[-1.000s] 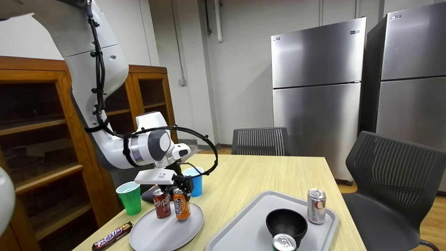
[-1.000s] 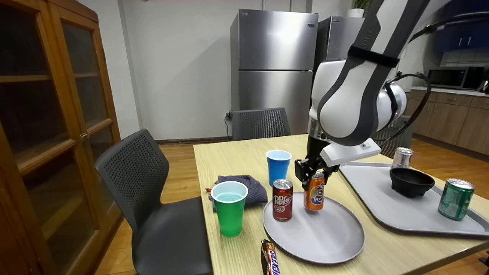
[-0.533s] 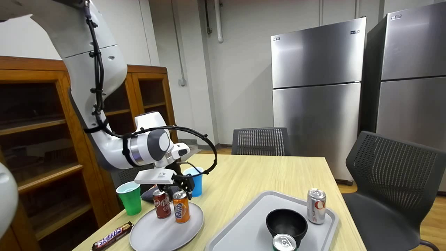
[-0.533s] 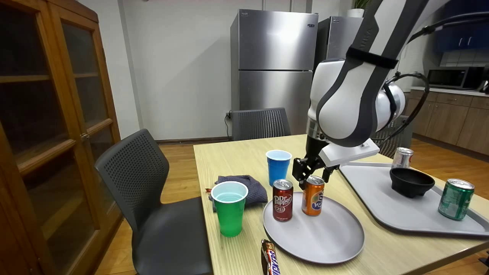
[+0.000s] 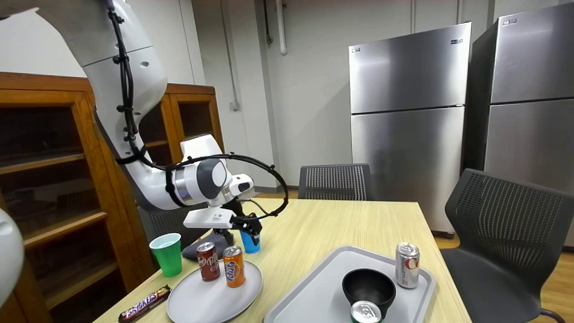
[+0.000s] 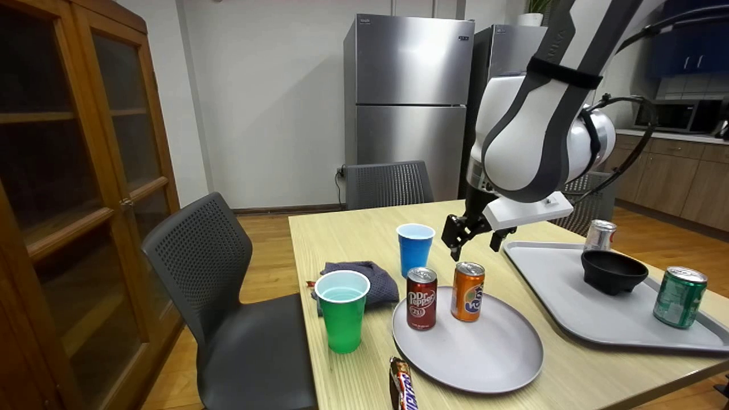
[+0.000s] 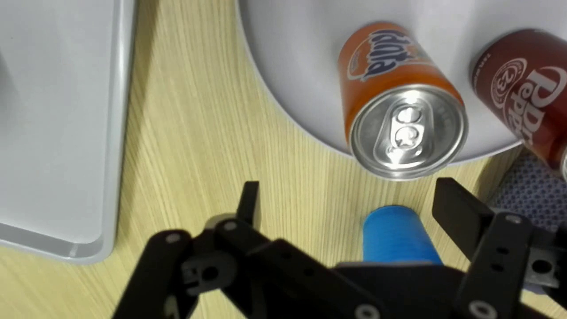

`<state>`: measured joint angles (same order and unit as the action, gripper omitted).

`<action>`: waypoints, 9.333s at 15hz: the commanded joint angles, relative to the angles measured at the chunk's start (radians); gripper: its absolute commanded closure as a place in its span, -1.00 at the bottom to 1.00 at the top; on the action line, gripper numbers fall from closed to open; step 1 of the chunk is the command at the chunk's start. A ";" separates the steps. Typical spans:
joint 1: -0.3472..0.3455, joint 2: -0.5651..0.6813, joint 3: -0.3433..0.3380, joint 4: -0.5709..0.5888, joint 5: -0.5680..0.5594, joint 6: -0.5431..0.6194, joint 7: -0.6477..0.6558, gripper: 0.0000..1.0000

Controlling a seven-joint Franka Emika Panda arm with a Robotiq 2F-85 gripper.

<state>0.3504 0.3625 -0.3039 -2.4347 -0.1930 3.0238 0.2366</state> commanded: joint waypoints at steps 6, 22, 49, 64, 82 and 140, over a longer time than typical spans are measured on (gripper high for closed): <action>-0.054 -0.048 -0.079 0.037 0.007 0.011 0.053 -1.00; -0.148 -0.005 -0.251 0.131 0.106 0.024 0.098 -1.00; -0.532 0.256 -0.106 0.444 0.305 -0.104 0.074 -1.00; -0.575 0.470 -0.091 0.722 0.334 -0.258 0.140 -1.00; -0.588 0.496 -0.078 0.790 0.340 -0.287 0.169 0.22; 0.518 -0.524 -0.444 -0.305 -0.485 0.040 0.215 0.22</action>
<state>0.8832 -0.0476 -0.7680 -2.6904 -0.5973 3.1168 0.4264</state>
